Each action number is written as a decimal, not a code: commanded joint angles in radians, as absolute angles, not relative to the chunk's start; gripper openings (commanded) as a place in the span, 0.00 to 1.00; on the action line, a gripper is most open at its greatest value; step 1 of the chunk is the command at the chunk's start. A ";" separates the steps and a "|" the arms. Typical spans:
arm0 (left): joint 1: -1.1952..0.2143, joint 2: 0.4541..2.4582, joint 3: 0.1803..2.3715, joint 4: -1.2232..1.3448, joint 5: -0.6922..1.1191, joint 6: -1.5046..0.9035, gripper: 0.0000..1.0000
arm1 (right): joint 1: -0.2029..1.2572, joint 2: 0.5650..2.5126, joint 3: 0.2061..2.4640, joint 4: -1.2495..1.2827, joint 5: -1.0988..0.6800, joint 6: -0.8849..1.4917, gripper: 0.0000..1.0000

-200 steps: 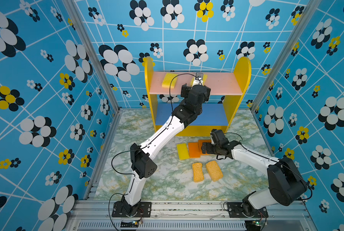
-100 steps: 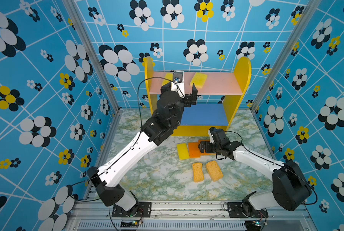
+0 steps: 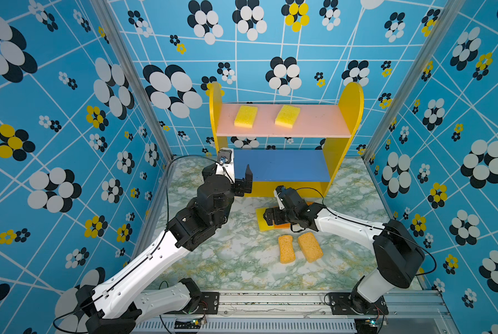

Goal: Arrange cleaning sponges on a shelf
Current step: Pick up the cleaning sponge at the center of the table.

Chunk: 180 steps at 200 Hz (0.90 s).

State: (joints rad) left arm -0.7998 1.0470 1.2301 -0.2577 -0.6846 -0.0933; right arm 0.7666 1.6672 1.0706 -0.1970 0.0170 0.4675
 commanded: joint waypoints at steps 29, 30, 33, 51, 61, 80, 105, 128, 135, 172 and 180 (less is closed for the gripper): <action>-0.699 0.931 1.074 -0.412 -0.653 -0.291 0.99 | 0.820 1.763 1.146 -0.181 0.060 0.508 0.99; -0.697 0.930 1.072 -0.414 -0.650 -0.294 0.99 | 0.821 1.765 1.148 -0.181 0.061 0.508 0.99; -0.690 0.926 1.064 -0.419 -0.643 -0.305 0.99 | 0.824 1.769 1.150 -0.182 0.061 0.508 0.99; -0.665 0.905 1.027 -0.434 -0.616 -0.346 0.99 | 0.834 1.797 1.164 -0.179 0.059 0.511 0.99; -0.659 0.896 1.012 -0.439 -0.611 -0.357 0.99 | 0.837 1.812 1.169 -0.179 0.060 0.512 0.99; -0.652 0.887 0.997 -0.448 -0.608 -0.366 0.99 | 0.841 1.838 1.185 -0.181 0.062 0.515 0.99; -0.640 0.887 0.988 -0.465 -0.601 -0.377 0.99 | 0.849 1.867 1.209 -0.203 0.080 0.517 0.99; -0.628 0.887 0.973 -0.469 -0.581 -0.390 0.99 | 0.855 1.897 1.236 -0.248 0.113 0.521 0.99; -0.621 0.886 0.966 -0.469 -0.572 -0.395 0.99 | 0.859 1.905 1.247 -0.265 0.130 0.523 0.99; -0.595 0.885 0.938 -0.462 -0.535 -0.416 0.99 | 0.873 1.947 1.277 -0.320 0.172 0.521 0.99; -0.592 0.886 0.934 -0.460 -0.530 -0.419 0.99 | 0.875 1.951 1.275 -0.321 0.179 0.523 0.99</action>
